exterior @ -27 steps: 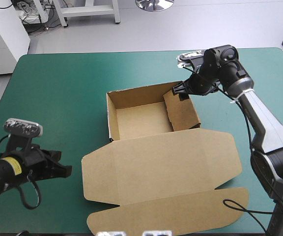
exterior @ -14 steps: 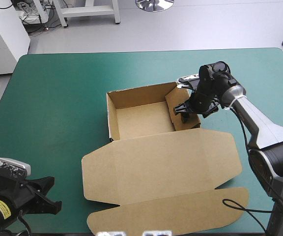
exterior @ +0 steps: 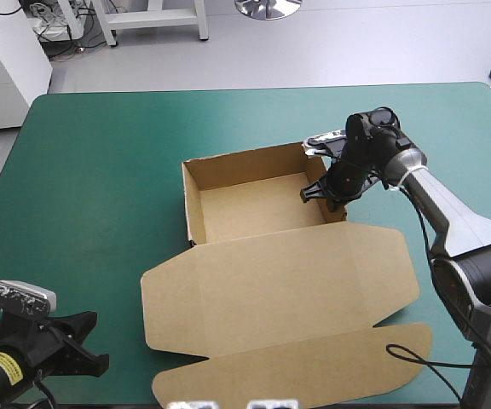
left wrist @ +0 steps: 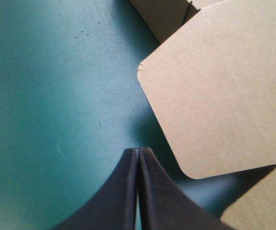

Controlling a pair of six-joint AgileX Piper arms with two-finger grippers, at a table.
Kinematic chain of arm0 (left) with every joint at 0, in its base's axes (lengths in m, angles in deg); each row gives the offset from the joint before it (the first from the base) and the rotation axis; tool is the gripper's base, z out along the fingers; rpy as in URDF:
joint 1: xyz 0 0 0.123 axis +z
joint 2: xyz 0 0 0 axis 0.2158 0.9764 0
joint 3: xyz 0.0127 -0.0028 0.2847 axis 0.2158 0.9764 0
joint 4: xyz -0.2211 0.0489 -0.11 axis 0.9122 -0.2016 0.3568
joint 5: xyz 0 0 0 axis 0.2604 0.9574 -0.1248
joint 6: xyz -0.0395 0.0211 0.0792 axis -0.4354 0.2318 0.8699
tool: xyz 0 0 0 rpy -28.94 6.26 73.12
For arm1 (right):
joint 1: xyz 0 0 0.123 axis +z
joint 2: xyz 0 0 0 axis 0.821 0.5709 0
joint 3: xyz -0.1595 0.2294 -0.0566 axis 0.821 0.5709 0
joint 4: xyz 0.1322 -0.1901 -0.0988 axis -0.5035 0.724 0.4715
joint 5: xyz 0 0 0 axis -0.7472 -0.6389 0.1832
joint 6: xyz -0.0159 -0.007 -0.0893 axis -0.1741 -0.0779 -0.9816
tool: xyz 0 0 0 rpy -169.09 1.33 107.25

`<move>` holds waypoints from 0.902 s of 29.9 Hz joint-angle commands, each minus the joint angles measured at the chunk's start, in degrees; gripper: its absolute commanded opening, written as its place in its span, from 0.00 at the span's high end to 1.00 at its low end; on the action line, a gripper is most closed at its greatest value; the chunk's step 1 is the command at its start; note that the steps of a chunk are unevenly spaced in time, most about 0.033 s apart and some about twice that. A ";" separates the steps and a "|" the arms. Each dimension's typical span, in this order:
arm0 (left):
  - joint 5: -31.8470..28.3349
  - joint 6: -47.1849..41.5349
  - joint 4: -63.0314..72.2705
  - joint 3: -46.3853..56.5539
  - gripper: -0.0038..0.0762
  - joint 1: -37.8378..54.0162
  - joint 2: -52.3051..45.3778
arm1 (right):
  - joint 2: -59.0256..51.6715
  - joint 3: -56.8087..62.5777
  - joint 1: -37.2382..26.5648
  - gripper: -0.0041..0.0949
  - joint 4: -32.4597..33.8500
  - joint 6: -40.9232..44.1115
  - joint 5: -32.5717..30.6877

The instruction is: Fold the box

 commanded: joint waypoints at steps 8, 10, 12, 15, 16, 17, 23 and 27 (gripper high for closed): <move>-3.82 -0.16 -0.47 -1.48 0.96 -0.39 0.59 | -5.71 -13.57 -6.55 0.98 0.29 -3.01 -1.47; -3.82 -0.16 -0.47 -1.48 0.96 -0.39 0.59 | -6.76 -17.33 -10.02 0.98 0.29 -4.01 -1.47; -4.17 -0.16 -0.47 -1.48 0.96 -0.39 0.59 | -7.89 -19.25 -14.05 0.98 1.23 -4.25 -1.47; -5.06 -0.16 -0.47 -1.48 0.96 -0.39 0.59 | -8.79 -19.37 -20.85 0.98 4.15 -4.39 -1.47; -5.32 -0.16 -0.47 -1.48 0.96 -0.39 0.59 | -8.79 -19.03 -23.89 0.98 4.73 -4.39 -1.47; -5.60 -0.16 -0.47 -1.48 0.96 -0.39 0.59 | -8.46 -18.52 -25.91 0.98 4.82 -4.23 -1.47; -5.58 -0.16 -0.47 -1.48 0.96 -0.39 0.59 | -5.01 -15.85 -35.87 0.98 4.75 -4.23 -1.47; -5.58 -0.16 -0.47 -1.48 0.96 -0.39 0.59 | -0.90 -15.76 -39.26 0.98 4.75 -3.67 -1.47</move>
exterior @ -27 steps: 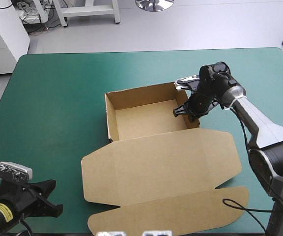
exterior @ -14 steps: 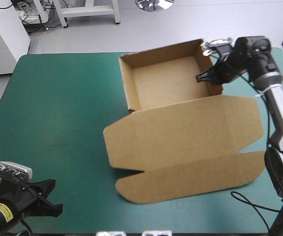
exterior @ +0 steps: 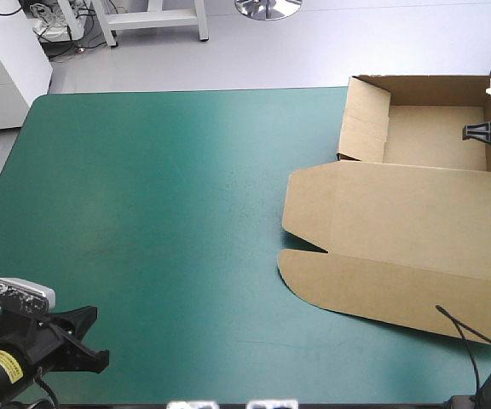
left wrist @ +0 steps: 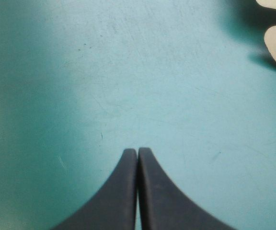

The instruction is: Fold the box

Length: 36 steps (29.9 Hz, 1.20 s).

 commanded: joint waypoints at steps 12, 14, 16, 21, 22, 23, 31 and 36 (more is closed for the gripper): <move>-3.52 -0.16 0.16 -1.49 0.96 -0.39 0.59 | 5.63 -0.13 -2.87 0.73 -4.56 -0.24 -0.82; -3.52 -0.16 0.16 -1.49 0.96 -0.39 0.59 | 5.63 -0.13 -2.87 0.59 -4.57 -0.33 -0.82; -3.52 -0.16 0.16 -1.49 0.96 -0.39 0.59 | 5.41 -0.13 -2.87 0.41 -3.13 -0.33 -0.82; -3.52 -0.16 0.26 -1.49 0.96 -0.39 0.59 | 3.48 -0.13 -2.87 0.16 -1.48 -0.05 -0.82; -3.52 -0.16 0.26 -1.49 0.96 -0.39 0.59 | 2.75 -0.13 -2.87 0.17 -1.60 -0.05 -0.82; -3.52 -0.16 0.26 -1.49 0.96 -0.39 0.59 | 2.23 -0.13 -2.77 0.17 -1.71 -0.05 -0.82; -3.52 -0.16 0.64 -1.49 0.96 -0.39 0.59 | -6.70 -0.04 -2.77 0.19 -13.74 -0.35 -0.82; -3.52 -0.16 0.64 -1.49 0.96 -0.39 0.59 | -11.54 2.80 0.38 0.49 -20.32 -4.39 -0.82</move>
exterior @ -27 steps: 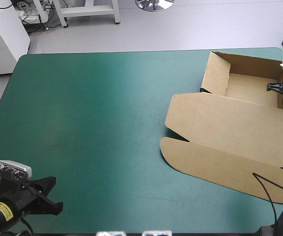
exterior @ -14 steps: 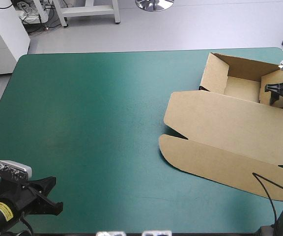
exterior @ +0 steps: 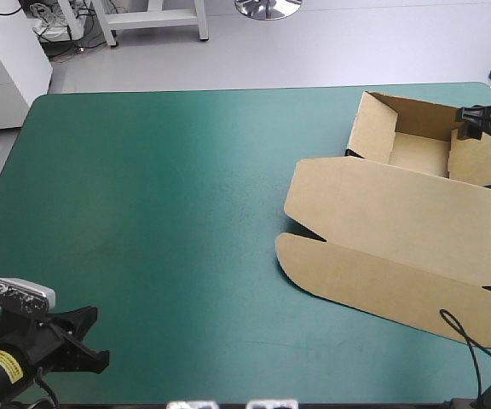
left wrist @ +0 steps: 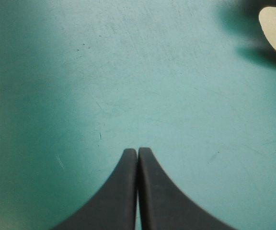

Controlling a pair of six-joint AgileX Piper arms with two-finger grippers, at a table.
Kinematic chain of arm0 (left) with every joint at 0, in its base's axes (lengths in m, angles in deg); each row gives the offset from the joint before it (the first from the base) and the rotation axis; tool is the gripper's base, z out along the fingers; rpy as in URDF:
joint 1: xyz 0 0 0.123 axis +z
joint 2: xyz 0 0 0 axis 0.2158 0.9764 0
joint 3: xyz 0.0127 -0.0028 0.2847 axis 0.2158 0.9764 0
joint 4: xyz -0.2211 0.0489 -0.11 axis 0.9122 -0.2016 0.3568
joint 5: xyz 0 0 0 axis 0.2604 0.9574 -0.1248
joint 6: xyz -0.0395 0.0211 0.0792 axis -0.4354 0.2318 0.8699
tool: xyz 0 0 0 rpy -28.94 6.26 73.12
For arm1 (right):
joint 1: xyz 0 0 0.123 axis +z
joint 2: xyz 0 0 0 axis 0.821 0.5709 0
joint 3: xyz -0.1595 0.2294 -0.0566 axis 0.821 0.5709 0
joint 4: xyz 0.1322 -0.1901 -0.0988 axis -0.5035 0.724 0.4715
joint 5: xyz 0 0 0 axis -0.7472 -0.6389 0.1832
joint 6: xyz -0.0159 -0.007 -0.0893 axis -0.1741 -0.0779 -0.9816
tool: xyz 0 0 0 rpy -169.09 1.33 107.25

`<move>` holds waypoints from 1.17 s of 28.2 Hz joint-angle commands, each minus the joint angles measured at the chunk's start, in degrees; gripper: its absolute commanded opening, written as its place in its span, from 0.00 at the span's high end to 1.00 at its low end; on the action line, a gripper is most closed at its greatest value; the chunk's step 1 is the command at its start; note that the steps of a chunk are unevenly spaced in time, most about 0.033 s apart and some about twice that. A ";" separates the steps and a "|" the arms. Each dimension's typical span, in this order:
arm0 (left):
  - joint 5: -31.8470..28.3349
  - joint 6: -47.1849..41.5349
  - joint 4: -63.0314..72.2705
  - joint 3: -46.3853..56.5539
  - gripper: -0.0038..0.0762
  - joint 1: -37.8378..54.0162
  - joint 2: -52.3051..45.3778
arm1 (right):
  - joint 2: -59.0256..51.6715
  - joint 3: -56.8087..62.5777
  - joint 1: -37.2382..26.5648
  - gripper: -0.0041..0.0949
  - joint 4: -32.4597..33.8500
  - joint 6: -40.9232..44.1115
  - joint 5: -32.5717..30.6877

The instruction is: Fold the box

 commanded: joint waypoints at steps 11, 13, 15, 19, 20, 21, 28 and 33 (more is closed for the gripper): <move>-3.44 -0.16 0.47 -1.49 0.96 -0.39 0.59 | -14.49 9.80 19.69 0.98 -9.89 -8.77 -0.87; -3.44 -0.16 0.47 -1.49 0.96 -0.39 0.59 | -16.48 10.48 23.03 0.98 -10.39 -9.29 -0.87; -3.44 -0.16 0.47 -1.49 0.96 -0.39 0.59 | -18.18 11.18 26.07 0.98 -10.39 -9.56 -0.78; -3.44 -0.16 0.47 -1.49 0.96 -0.39 0.59 | -23.39 14.56 30.24 0.98 -10.17 -9.97 2.43; -3.44 -0.16 0.47 -1.49 0.96 -0.39 0.59 | -25.04 16.23 30.65 0.98 -10.03 -9.97 4.69; -3.44 -0.16 0.47 -1.49 0.96 -0.39 0.59 | -26.46 17.81 30.65 0.98 -10.02 -10.11 6.21; -3.44 -0.16 0.47 -1.49 0.96 -0.39 0.59 | -42.83 38.44 30.65 0.98 -4.31 -10.73 19.69; -3.44 -0.16 0.50 -1.49 0.96 -0.39 0.59 | -58.62 55.91 30.65 0.98 0.42 -10.73 26.64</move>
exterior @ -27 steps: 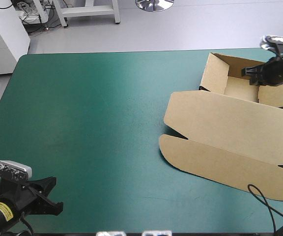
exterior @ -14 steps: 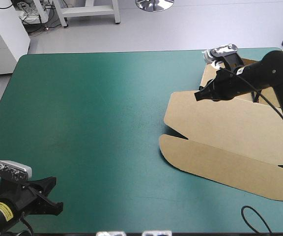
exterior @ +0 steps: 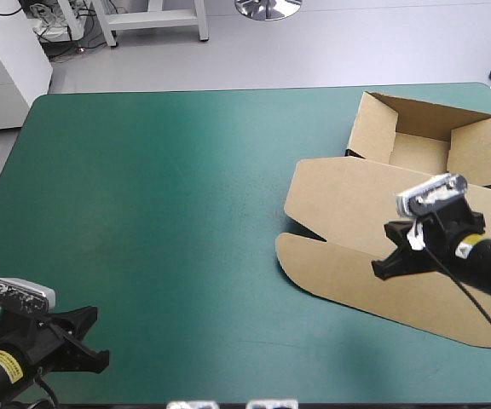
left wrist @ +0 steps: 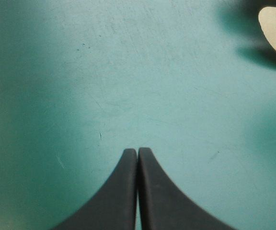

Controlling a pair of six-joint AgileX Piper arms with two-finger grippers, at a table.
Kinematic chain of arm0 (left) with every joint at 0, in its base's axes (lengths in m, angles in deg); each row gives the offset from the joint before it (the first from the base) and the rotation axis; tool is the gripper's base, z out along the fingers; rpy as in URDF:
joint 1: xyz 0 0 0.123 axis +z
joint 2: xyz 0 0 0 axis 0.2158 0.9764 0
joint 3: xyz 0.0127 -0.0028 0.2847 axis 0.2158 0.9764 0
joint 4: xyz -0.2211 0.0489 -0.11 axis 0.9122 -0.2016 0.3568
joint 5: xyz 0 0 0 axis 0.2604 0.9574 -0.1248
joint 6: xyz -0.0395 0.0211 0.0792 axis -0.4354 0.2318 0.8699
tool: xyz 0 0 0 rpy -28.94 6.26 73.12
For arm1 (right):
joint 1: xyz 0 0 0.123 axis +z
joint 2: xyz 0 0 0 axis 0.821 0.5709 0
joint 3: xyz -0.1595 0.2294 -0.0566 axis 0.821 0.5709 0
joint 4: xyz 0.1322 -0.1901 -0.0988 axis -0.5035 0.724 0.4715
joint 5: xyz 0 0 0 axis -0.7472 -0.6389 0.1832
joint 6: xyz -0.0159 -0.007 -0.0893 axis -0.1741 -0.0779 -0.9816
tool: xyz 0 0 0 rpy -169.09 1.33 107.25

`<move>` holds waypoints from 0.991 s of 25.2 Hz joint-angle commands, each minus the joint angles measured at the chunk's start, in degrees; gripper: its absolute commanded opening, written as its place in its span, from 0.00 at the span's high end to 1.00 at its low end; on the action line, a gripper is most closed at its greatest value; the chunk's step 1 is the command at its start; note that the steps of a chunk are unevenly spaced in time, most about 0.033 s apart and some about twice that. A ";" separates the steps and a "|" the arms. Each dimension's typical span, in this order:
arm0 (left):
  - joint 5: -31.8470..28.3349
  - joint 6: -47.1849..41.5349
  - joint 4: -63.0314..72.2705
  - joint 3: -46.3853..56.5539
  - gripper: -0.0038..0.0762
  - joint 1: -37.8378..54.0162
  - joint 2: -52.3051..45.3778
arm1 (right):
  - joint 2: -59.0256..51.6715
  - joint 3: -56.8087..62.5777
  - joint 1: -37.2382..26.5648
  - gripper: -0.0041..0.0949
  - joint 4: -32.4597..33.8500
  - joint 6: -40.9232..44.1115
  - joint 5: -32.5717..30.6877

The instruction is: Fold the box

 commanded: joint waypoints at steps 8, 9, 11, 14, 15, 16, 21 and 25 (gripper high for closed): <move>-3.44 -0.16 0.43 -1.49 0.96 -0.39 0.59 | -30.27 18.82 -0.04 0.98 12.32 10.50 9.87; -3.53 -0.16 0.43 -1.49 0.96 -0.39 0.59 | -32.76 20.23 -0.04 0.98 13.51 11.08 9.87; -3.56 -0.16 0.43 -1.49 0.96 -0.39 0.59 | -36.57 21.95 -0.04 0.98 14.14 11.08 9.18; -3.56 -0.16 0.43 -1.49 0.96 -0.39 0.59 | -39.02 22.44 -0.04 0.98 14.27 11.08 6.71; -3.56 -0.16 0.43 -1.49 0.96 -0.39 0.59 | -39.45 22.44 -0.04 0.98 14.27 11.08 6.09; -3.56 -0.16 0.43 -1.49 0.96 -0.39 0.59 | -39.91 22.44 -0.04 0.98 14.27 11.08 5.66; -3.56 -0.16 0.43 -1.49 0.96 -0.39 0.59 | -42.20 23.73 -0.04 0.98 14.27 12.12 5.93; -3.56 -0.16 0.43 -1.49 0.96 -0.39 0.59 | -43.96 26.58 -0.04 0.98 14.27 12.14 5.93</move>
